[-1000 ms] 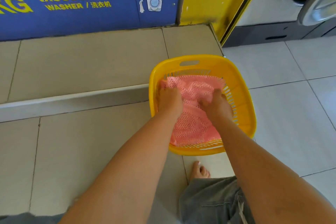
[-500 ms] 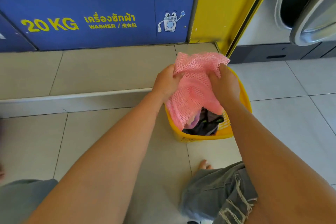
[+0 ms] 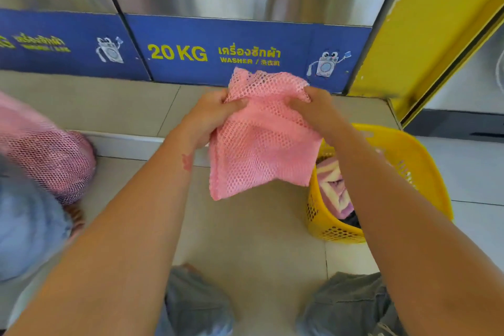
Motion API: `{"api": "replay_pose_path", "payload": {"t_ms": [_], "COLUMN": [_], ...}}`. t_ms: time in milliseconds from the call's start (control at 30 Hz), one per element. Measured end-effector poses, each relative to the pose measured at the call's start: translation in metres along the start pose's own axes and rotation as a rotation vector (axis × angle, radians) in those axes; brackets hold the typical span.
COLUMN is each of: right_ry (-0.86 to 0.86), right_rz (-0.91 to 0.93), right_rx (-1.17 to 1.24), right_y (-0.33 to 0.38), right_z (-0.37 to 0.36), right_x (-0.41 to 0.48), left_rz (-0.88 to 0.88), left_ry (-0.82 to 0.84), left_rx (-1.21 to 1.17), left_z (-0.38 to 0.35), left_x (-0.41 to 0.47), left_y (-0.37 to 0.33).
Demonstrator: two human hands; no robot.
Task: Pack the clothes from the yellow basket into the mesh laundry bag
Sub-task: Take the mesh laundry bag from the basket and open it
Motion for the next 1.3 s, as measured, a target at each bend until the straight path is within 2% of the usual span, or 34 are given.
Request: {"api": "replay_pose_path", "payload": {"t_ms": [133, 233, 333, 400, 467, 533, 733, 900, 1200, 1300], "right_ry": [0.141, 0.150, 0.100, 0.092, 0.156, 0.199, 0.261, 0.275, 0.252, 0.227], "right_rz": [-0.127, -0.196, -0.140, -0.063, -0.034, -0.002, 0.101, 0.210, 0.165, 0.040], "right_rx": [-0.224, -0.424, -0.616, -0.547, -0.341, -0.279, -0.295, -0.405, -0.333, -0.173], "right_y": [-0.048, -0.076, -0.082, -0.079, -0.077, -0.075, -0.082, -0.076, -0.082, -0.088], "right_z": [-0.052, -0.072, -0.080, -0.090, -0.109, -0.125, -0.149, -0.152, -0.147, -0.145], "right_x": [-0.004, -0.017, -0.027, -0.029, -0.032, -0.037, -0.048, -0.053, -0.053, -0.053], "left_rz": [0.185, 0.244, 0.279, 0.282, 0.274, 0.259, 0.255, 0.285, 0.334, 0.320], "left_ry": [0.043, 0.023, 0.009, 0.009, -0.004, -0.019, -0.033, -0.028, -0.042, -0.027], "left_rx": [0.063, 0.007, -0.030, -0.038, -0.034, 0.003, 0.084, -0.020, 0.007, 0.043], "left_z": [0.017, 0.013, 0.003, -0.003, -0.006, -0.006, -0.005, -0.010, -0.013, -0.014], "left_x": [0.000, 0.004, 0.009, 0.013, 0.015, 0.019, 0.024, 0.026, 0.026, 0.027], "left_y": [0.063, 0.105, 0.136, 0.147, 0.151, 0.152, 0.153, 0.157, 0.160, 0.159]}}
Point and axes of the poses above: each hand's wrist, its own x-axis towards the middle knuckle, its own z-axis out of the back of the hand, y = z × x, the point moved 10 cm from there along x, towards the middle knuckle, and after that the axes turned 9 degrees about z, right-handed, at the moved point
